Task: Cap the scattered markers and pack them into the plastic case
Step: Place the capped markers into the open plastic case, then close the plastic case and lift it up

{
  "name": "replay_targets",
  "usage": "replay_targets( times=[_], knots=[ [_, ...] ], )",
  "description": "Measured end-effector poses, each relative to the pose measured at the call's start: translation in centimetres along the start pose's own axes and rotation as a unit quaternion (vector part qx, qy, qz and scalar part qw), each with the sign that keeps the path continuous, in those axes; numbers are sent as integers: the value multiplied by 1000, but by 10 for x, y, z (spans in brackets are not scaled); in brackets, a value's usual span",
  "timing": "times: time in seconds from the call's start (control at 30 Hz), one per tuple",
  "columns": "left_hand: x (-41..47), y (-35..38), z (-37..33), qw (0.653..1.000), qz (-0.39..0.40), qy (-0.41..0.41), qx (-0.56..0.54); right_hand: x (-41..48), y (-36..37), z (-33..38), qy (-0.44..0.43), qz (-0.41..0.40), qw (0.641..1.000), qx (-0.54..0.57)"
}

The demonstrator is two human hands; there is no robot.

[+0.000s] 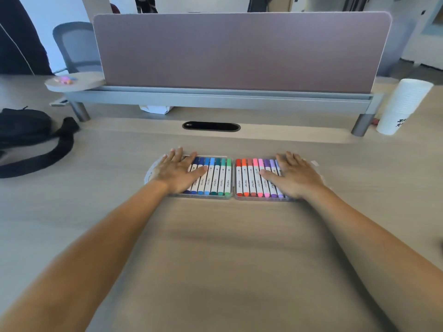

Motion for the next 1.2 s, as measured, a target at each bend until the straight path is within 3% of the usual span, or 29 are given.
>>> replay_targets(
  times=[0.13, 0.3, 0.5, 0.8, 0.9, 1.0, 1.07, 1.2],
  knots=[
    [-3, -3, -15, 1000, 7, 15, 8, -10, -10, 9, 5, 18, 1000, 7],
    [-14, 21, -56, 997, 24, 67, 19, -26, -16, 57, -58, 13, 998, -14],
    [-6, 27, -54, 997, 34, 56, 45, -22, -16, 63, -44, 62, 997, -6],
    [3, 24, -52, 995, 40, 84, 34, -16, -16, 65, -25, 42, 999, -9],
    [4, 20, -35, 1000, 2, 25, 3, -24, -15, 49, 19, 27, 999, 9],
    [0, 6, -2, 992, -64, -107, -11, -38, -10, 18, 110, 1, 994, 16],
    [-6, -4, 26, 981, -63, -185, -16, -51, -4, 3, 154, -22, 988, 8],
    [3, -4, 70, 971, -60, -224, -65, -70, 4, -13, 223, -40, 974, 25]
  ],
)
Point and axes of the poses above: each hand's wrist, its own x-axis towards the middle knuckle, its own y-axis out of the palm, z = x × y, the point moved 4 cm from there along x, towards the middle knuckle, and after that the axes turned 13 degrees about -x, right-handed, at the moved point
